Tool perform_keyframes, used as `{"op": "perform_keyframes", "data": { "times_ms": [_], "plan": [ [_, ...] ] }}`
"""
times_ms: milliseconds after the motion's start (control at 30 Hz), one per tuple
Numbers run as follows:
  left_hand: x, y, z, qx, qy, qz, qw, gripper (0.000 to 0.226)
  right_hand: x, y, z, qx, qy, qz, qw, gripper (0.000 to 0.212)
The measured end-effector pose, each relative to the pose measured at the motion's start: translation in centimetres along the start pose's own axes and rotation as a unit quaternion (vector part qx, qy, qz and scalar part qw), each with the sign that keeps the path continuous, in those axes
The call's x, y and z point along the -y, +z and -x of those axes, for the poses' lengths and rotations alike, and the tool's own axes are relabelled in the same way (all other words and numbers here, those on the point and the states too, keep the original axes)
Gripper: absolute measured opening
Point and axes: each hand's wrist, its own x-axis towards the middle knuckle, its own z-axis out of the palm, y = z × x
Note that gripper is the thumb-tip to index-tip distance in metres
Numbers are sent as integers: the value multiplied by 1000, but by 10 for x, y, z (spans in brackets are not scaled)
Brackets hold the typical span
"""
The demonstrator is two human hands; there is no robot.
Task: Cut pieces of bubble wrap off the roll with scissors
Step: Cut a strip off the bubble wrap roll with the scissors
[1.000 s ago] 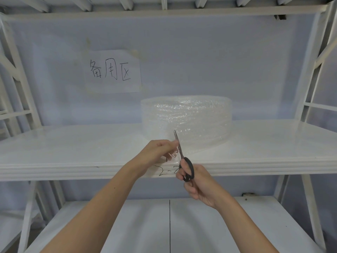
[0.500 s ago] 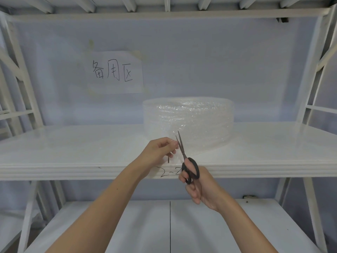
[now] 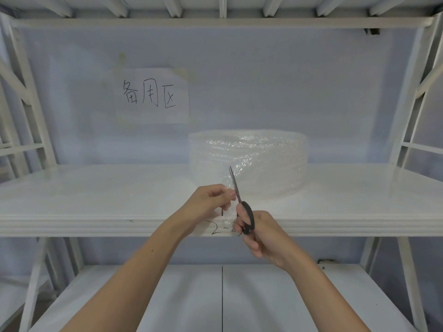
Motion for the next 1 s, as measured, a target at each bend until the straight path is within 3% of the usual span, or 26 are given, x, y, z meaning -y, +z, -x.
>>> {"op": "perform_keyframes", "data": {
  "times_ms": [200, 533, 733, 833, 1000],
  "plan": [
    [3, -1, 1, 29, -1, -20, 999, 24, 13, 0, -3, -5, -2, -51, 999, 52],
    [0, 0, 2, 19, 0, 2, 1000, 16, 18, 11, -10, -54, -18, -30, 998, 49],
    [-1, -7, -5, -19, -10, 93, 995, 60, 19, 16, -10, -57, -16, -26, 998, 51],
    [2, -8, -7, -49, -19, 96, 994, 45, 14, 13, -11, -58, -15, -12, 998, 52],
    [5, -3, -8, -31, -20, 11, 999, 17, 9, 10, -14, -51, -28, -15, 998, 51]
  ]
}}
